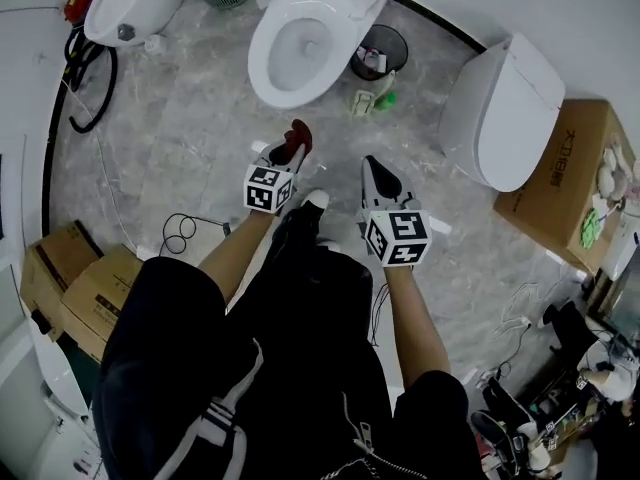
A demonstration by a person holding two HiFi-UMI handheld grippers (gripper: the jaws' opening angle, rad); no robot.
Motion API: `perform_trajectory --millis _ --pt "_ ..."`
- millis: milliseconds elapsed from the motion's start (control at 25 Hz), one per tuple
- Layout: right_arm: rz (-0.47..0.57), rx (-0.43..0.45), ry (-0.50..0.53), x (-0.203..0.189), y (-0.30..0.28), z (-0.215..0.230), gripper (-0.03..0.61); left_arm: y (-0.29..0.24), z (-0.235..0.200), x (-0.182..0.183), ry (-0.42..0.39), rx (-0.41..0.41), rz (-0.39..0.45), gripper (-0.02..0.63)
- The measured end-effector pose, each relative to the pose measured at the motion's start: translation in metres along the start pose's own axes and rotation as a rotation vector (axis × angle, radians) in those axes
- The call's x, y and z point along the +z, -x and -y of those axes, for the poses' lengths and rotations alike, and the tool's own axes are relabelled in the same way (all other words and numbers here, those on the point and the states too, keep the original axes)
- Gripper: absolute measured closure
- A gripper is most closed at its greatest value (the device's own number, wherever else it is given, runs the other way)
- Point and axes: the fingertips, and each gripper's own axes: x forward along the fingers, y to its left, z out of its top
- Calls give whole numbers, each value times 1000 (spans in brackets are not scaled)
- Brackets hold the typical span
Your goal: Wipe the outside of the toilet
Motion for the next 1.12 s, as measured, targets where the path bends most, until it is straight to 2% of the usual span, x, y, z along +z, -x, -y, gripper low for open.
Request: perform_trajectory --millis 360,600,760,840,1120 --pt "-62 190 93 21 -60 56 575 -54 6 14 140 152 83 552" --pt "-124 330 176 4 -94 124 575 -133 24 13 173 214 78 552" --pt "-155 399 278 -11 -123 182 576 -202 37 25 215 262 132 552" --pt "-160 414 305 -19 -140 207 577 -237 37 26 207 272 155 552" --pt "-135 369 248 -49 -203 302 577 -356 -1 28 173 283 247 555"
